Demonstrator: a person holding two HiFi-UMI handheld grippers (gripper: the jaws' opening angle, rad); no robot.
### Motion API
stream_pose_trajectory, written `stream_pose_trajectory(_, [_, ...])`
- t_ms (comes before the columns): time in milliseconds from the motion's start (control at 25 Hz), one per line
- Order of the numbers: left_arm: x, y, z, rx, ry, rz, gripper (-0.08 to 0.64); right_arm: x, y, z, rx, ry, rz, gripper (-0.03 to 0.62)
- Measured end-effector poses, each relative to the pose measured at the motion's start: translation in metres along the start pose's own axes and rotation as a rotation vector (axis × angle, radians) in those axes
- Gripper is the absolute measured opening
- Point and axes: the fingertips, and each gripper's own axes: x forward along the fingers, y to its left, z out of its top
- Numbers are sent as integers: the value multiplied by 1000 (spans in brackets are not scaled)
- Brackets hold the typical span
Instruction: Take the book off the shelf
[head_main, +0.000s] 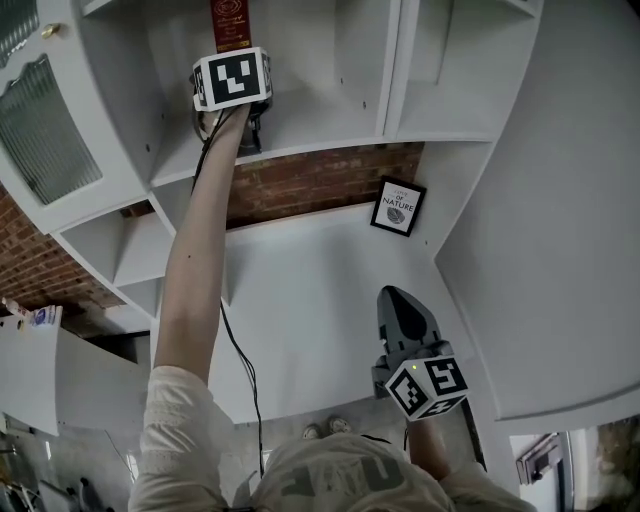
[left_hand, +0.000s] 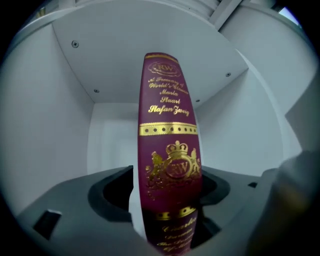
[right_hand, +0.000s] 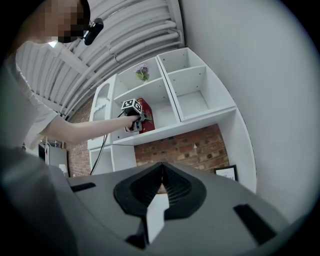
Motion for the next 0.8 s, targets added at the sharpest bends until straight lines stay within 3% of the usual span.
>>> stream_pose_trajectory(160, [9,-2,-10,-16,29,4,317,-1,-1,-1,25,4,-14,14])
stream_pose_trajectory(480, [10,-1,-5,-56,-36,48,277,-4,1,1,-1,5,-28,14])
stream_pose_trajectory(800, [7,-2,-4,-47,-36,79,245,-10,6,-7,-9,1,-22,14])
